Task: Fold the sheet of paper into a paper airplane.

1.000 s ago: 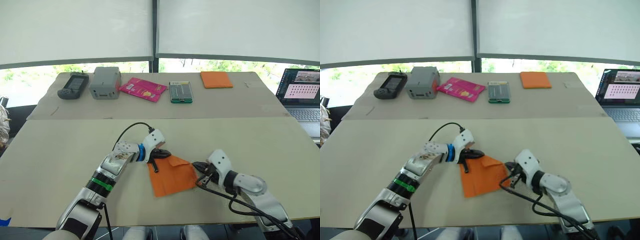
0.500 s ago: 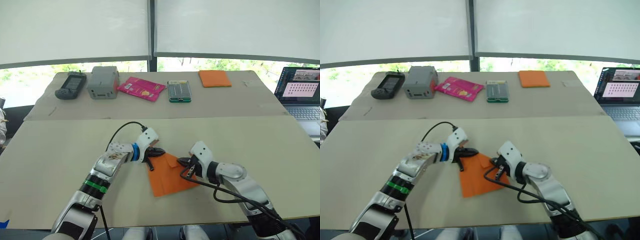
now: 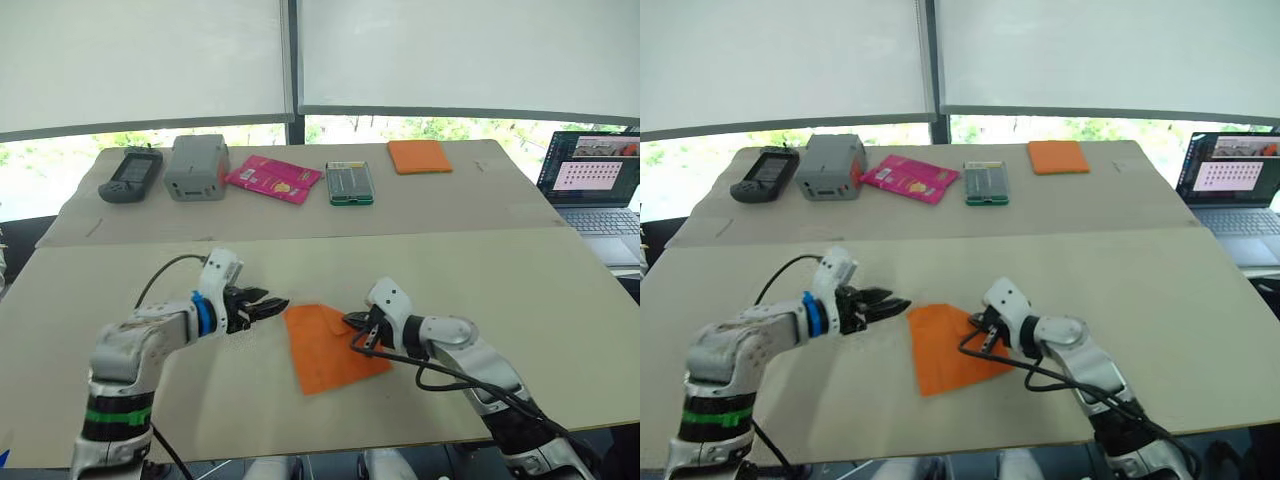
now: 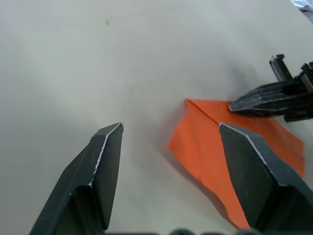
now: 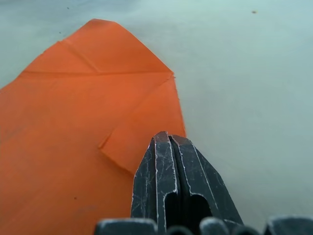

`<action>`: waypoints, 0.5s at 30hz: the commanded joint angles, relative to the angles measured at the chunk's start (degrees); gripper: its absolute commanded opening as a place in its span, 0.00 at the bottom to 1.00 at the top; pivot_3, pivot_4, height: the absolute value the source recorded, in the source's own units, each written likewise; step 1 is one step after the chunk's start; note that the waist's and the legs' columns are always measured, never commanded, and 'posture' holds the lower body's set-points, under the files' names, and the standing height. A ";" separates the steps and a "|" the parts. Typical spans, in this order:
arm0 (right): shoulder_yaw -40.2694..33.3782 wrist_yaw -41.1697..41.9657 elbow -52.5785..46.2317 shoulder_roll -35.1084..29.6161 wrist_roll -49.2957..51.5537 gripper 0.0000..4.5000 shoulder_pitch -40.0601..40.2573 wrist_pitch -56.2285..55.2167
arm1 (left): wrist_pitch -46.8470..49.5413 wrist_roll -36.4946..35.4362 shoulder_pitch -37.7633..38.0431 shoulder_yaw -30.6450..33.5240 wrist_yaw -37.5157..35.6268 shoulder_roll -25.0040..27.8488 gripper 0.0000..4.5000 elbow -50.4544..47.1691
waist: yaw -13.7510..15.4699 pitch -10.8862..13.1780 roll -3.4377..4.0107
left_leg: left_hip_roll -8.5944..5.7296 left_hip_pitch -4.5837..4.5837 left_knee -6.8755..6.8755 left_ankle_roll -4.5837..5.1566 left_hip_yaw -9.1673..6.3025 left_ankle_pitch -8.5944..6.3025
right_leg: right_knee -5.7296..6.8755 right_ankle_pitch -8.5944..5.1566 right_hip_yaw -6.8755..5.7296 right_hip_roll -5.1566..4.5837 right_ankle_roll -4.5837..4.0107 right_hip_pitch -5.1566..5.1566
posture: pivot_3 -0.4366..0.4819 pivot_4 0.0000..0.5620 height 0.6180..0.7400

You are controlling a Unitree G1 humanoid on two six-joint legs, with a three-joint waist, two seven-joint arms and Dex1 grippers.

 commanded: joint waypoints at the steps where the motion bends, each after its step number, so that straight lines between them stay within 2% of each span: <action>1: 1.95 1.13 1.76 0.37 -0.38 0.00 0.44 0.48 | 4.02 -3.30 2.65 1.12 3.51 -1.66 0.70 -5.41 | 0.03 0.00 0.00 | 0.00 0.00 0.00 -0.01 0.00 0.00 | -0.01 0.00 0.01 0.00 0.00 0.00 | 0.48 0.27 1.00; 3: 1.96 1.33 2.16 0.30 -0.69 0.00 0.13 0.14 | 4.16 -3.40 3.77 0.03 5.64 -3.30 0.70 -6.18 | 0.19 0.00 0.00 | -0.01 0.01 0.00 -0.02 -0.01 0.00 | -0.02 0.00 0.02 -0.02 0.00 0.02 | 0.48 0.27 1.00; 6: 1.87 1.47 2.28 0.16 -0.93 0.00 -0.14 -0.05 | 5.93 -5.71 2.99 2.05 8.22 -6.97 0.70 -5.92 | 0.39 0.00 0.00 | -0.02 0.01 0.01 -0.03 -0.02 0.00 | -0.05 0.00 0.02 -0.04 -0.01 0.02 | 0.48 0.27 1.00; 9: 1.57 1.31 2.00 0.01 -0.97 0.00 -0.21 0.15 | 5.63 -5.94 2.50 1.14 9.52 -7.14 0.70 -5.39 | 0.32 0.00 0.00 | -0.02 0.00 0.00 -0.08 -0.01 0.00 | -0.05 0.00 0.02 -0.04 -0.01 0.02 | 0.48 0.27 1.00; 12: 1.24 0.96 1.68 -0.02 -0.93 0.00 -0.17 0.38 | 4.72 -6.12 1.78 0.55 10.53 -7.25 0.51 -3.92 | 0.31 0.00 0.00 | 0.00 0.01 -0.02 -0.16 -0.02 0.04 | -0.05 0.00 0.03 -0.04 -0.02 0.01 | 0.48 0.27 1.00; 15: 0.76 0.38 0.98 0.14 -0.72 0.00 0.04 0.85 | 3.85 -5.88 0.62 0.00 11.40 -7.65 0.28 -1.75 | 0.40 0.00 0.00 | -0.01 0.01 -0.02 -0.37 -0.01 0.16 | -0.07 0.00 0.03 -0.04 -0.03 0.02 | 0.48 0.27 1.00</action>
